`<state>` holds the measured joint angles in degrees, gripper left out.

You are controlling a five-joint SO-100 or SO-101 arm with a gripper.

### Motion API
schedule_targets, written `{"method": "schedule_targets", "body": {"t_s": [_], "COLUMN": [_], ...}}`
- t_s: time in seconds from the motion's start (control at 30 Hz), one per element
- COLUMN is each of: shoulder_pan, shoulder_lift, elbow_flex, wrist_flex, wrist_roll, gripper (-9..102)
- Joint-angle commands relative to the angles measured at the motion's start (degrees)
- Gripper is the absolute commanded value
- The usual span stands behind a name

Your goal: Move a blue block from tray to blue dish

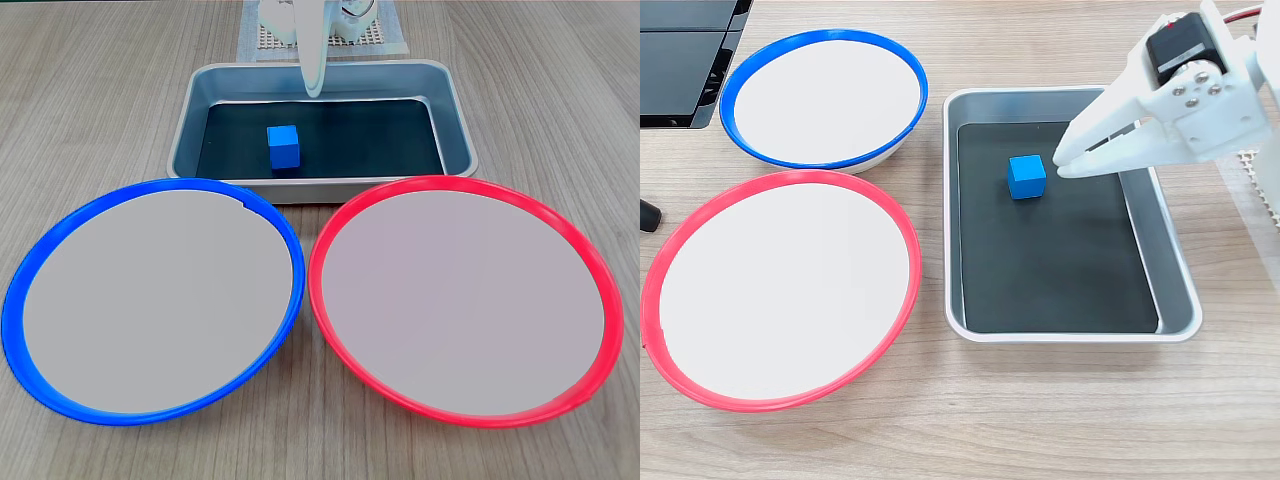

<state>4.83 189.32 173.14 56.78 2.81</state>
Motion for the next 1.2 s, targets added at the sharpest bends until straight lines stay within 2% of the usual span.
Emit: {"method": "schedule_targets", "body": {"t_s": [0.0, 0.13, 0.2, 0.3, 0.33, 0.4, 0.57, 0.67, 0.83, 0.97, 1.17], "shoulder_pan": [-0.2, 1.3, 0.4, -2.6, -2.6, -1.1, 1.8, 2.2, 4.7, 6.0, 6.4], "shoulder_lift": [1.3, -2.3, -9.4, -21.6, -26.5, -37.0, -60.3, -71.2, -86.0, -94.6, -100.9], "elbow_flex": [0.1, -4.2, -10.0, -20.7, -24.9, -34.5, -56.9, -64.3, -67.6, -66.9, -66.7], "wrist_flex": [0.3, -3.0, -4.6, -0.7, 1.1, 6.2, 22.0, 26.5, 24.9, 23.1, 20.4], "wrist_roll": [-0.4, -7.7, -18.9, -38.1, -40.7, -40.2, -29.6, -25.4, -21.0, -21.8, -23.0], "gripper": [0, 0, 0, 0, 0, 0, 0, 2, 15, 27, 27]}}
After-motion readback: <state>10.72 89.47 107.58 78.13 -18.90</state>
